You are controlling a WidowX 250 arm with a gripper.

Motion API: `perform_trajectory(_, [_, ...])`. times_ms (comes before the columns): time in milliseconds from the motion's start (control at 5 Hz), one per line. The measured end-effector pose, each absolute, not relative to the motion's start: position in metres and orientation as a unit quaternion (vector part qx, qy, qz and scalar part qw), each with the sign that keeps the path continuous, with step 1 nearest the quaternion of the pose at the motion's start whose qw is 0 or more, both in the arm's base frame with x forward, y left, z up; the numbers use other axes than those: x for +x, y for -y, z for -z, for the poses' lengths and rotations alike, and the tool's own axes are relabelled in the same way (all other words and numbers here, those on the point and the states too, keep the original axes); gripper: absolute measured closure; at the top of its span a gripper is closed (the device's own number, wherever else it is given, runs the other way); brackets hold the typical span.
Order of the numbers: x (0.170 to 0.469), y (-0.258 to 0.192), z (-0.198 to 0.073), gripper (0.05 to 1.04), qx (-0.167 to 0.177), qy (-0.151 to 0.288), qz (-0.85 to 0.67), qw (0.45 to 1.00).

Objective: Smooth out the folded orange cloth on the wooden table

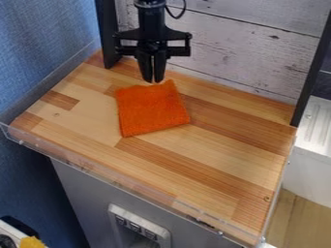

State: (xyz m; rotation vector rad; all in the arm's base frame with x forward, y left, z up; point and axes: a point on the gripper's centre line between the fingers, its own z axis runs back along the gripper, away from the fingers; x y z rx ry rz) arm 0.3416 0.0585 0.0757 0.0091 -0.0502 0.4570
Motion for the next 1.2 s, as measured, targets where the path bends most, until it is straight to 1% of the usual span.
perform_trajectory(200, [0.337,-0.055,-0.057,1.017,0.007,0.025,-0.248,0.968])
perform_trajectory(400, [0.336,-0.053,-0.041,1.021,0.01,0.018,-0.267,0.963])
perform_trajectory(600, [0.334,-0.049,-0.031,1.021,0.015,0.005,-0.278,0.961])
perform_trajectory(1000, [0.333,-0.044,-0.024,1.021,0.019,-0.023,-0.285,0.958])
perform_trajectory(1200, [0.333,-0.042,-0.024,1.021,0.013,-0.025,-0.285,0.958])
